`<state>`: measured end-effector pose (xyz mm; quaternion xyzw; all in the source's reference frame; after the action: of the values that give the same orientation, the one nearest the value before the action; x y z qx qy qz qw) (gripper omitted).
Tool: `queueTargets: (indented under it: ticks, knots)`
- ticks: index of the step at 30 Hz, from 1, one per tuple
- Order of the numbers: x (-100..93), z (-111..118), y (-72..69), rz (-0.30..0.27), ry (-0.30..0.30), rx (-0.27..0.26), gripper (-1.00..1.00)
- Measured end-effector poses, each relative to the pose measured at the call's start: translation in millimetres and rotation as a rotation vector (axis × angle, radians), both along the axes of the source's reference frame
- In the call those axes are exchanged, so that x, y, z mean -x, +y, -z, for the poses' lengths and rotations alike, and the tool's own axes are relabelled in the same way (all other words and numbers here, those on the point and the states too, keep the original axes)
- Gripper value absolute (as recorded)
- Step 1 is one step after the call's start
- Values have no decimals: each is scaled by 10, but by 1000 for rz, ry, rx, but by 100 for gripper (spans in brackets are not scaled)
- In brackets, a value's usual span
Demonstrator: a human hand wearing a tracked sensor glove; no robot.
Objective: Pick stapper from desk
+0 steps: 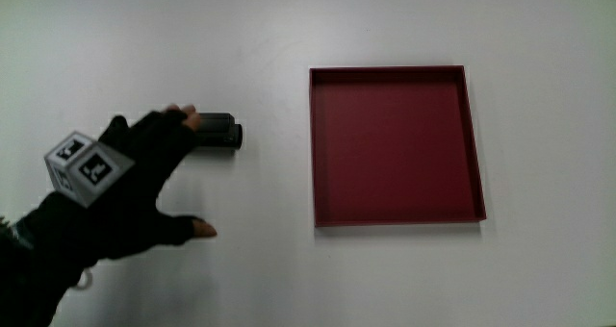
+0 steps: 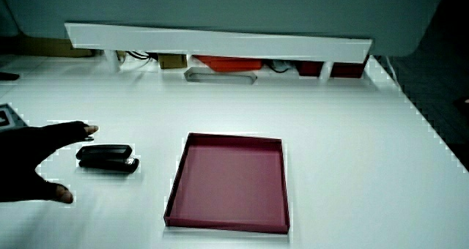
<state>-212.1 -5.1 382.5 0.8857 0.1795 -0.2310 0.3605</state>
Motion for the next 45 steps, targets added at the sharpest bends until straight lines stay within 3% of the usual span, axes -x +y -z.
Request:
queueTargets:
  ticks: [1, 2, 3, 5, 6, 8, 12, 15, 16, 17, 18, 31, 35, 40, 45]
  knots:
    - [-45, 131, -72, -80, -105, -145, 0]
    - [-72, 211, -129, -84, -142, -145, 0]
    - [-39, 160, -171, -24, -97, -78, 0]
    - [-31, 139, -262, -33, -119, -122, 0]
    - [0, 66, -305, 7, -102, -43, 0]
    - [-4, 37, -394, -7, -112, -44, 0]
    - [62, -130, -538, 18, -83, -32, 0]
    - [70, -213, -607, 67, -84, 16, 0]
    - [58, -237, -636, 48, -103, 9, 0]
    - [62, -289, -663, 36, -74, -12, 0]
    - [56, -314, -676, 61, -93, 29, 0]
    - [12, -706, -776, 47, -197, 67, 0]
    - [-2, -702, -781, 44, -189, 33, 0]
    - [-18, -671, -789, 35, -181, -38, 36]
    - [-1, -698, -790, 53, -166, -55, 71]
